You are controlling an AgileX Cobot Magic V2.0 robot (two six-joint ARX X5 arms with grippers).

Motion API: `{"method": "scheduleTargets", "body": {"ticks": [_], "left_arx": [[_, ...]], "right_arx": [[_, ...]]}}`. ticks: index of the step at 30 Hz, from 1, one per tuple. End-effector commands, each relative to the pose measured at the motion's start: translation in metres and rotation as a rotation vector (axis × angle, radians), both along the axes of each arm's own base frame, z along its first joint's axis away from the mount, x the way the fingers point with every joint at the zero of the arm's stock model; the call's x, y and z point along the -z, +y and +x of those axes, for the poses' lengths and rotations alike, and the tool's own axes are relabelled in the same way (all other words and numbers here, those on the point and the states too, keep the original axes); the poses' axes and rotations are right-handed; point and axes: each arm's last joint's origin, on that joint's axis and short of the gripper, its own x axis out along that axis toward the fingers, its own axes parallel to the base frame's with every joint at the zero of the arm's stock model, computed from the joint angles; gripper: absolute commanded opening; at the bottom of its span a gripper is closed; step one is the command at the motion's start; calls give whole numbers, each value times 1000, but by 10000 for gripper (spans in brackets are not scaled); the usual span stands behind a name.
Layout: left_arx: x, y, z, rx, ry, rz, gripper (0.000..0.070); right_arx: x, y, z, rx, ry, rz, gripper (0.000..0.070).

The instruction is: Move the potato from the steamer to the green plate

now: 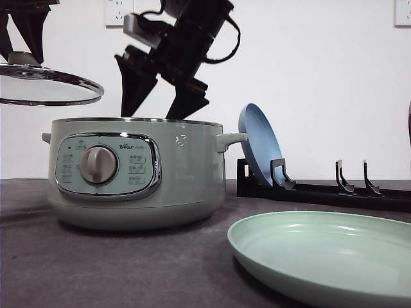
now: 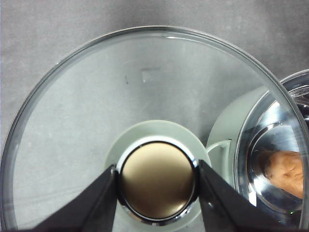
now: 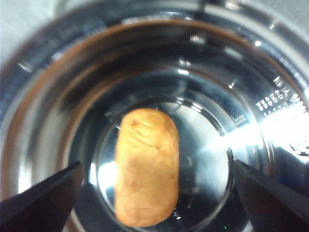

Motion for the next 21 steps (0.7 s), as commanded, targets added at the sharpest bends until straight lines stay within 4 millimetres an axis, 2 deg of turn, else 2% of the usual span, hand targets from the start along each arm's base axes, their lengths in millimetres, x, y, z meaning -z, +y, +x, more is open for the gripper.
{"method": "scheduleTargets", "body": {"ticks": [1, 19, 21], "left_arx": [[-14, 1, 0, -2, -73, -11, 0], [-14, 2, 0, -7, -71, -13, 0], [-14, 2, 0, -7, -71, -12, 0]], "right_arx": [[6, 8, 3, -29, -19, 1, 629], [61, 28, 10, -42, 85, -39, 627], [65, 29, 11, -38, 92, -43, 591]]}}
